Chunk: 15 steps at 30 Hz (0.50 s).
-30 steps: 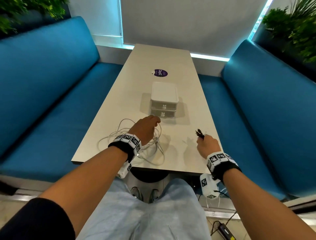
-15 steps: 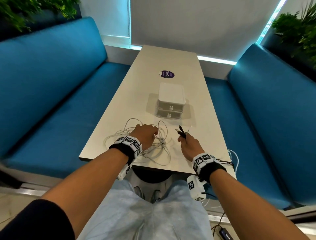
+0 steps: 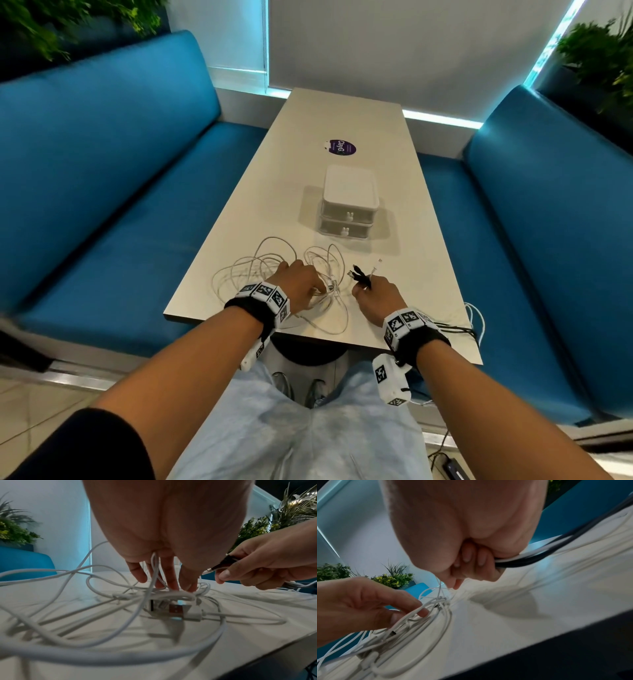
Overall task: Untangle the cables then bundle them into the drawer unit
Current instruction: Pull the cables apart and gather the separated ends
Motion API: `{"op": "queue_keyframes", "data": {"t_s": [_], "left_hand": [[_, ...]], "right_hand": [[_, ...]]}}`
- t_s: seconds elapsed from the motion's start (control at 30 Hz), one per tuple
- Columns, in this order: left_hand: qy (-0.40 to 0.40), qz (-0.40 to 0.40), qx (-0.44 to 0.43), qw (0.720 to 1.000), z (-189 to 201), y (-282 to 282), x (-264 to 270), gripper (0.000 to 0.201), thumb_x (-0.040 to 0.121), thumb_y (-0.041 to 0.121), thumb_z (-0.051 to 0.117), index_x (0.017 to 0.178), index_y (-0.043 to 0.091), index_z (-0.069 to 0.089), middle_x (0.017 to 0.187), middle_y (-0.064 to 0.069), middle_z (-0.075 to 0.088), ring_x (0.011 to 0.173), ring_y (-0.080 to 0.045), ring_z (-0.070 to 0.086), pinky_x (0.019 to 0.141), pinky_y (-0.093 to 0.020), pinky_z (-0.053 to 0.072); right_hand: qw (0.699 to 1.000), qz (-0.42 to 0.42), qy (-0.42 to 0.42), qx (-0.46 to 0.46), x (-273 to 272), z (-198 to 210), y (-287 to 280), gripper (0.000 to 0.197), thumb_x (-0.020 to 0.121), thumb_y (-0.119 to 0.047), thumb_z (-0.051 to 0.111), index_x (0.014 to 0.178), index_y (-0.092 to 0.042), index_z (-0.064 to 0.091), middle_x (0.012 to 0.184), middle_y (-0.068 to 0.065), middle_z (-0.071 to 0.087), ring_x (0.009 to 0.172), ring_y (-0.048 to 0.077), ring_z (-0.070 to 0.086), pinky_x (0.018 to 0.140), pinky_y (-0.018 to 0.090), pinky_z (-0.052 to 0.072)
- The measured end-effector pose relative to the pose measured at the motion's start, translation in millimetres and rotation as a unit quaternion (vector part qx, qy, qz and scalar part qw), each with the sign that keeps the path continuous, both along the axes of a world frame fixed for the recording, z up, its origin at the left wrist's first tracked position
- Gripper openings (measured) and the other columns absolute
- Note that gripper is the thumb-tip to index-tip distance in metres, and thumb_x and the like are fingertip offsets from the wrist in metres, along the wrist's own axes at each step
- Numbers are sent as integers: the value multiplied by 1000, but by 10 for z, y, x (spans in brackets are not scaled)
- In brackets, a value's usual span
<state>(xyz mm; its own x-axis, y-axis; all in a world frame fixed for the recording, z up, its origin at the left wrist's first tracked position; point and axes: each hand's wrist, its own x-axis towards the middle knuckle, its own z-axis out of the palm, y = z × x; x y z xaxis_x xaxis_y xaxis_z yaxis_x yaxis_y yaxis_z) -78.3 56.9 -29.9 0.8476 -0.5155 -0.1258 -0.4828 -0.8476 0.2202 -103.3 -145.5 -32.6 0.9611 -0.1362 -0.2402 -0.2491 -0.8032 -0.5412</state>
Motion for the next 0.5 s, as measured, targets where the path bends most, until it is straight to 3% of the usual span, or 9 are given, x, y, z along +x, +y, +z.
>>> {"op": "queue_keyframes", "data": {"t_s": [0.17, 0.23, 0.33, 0.4, 0.5], "left_hand": [[15, 30, -26, 999, 10, -16, -8, 28, 89, 29, 49, 100, 27, 75, 110, 1, 65, 111, -23, 51, 98, -42, 31], [13, 41, -31, 999, -13, -27, -14, 35, 82, 44, 45, 86, 25, 74, 98, 1, 67, 102, -22, 52, 94, -42, 32], [-16, 44, -42, 998, -80, -32, -23, 43, 74, 69, 47, 72, 31, 67, 95, 7, 66, 99, -17, 48, 92, -42, 30], [-41, 25, -21, 999, -85, -46, -23, 41, 75, 64, 53, 75, 26, 69, 93, 8, 65, 102, -17, 47, 91, -41, 27], [-57, 15, -5, 998, -65, -61, -21, 29, 80, 48, 59, 83, 23, 73, 99, 9, 66, 111, -19, 44, 90, -41, 21]], "right_hand": [[1000, 23, -1, -8, 8, -32, 41, 37, 87, -46, 62, 99, -11, 65, 87, 4, 61, 91, 29, 62, 68, 29, 39], [999, 34, -4, -8, 3, -27, 81, 32, 84, -47, 66, 91, -16, 65, 82, 2, 59, 85, 26, 60, 66, 28, 37], [999, 43, -6, -10, 10, -37, 124, 26, 81, -44, 69, 88, -19, 67, 77, -1, 59, 83, 25, 61, 66, 27, 39], [999, 44, -2, -17, 22, -63, 129, 23, 81, -40, 68, 90, -19, 68, 77, 0, 61, 82, 25, 62, 65, 27, 40], [999, 36, -4, -31, 33, -99, 121, 27, 85, -36, 63, 101, -16, 68, 94, 9, 69, 91, 29, 65, 66, 28, 43]]}}
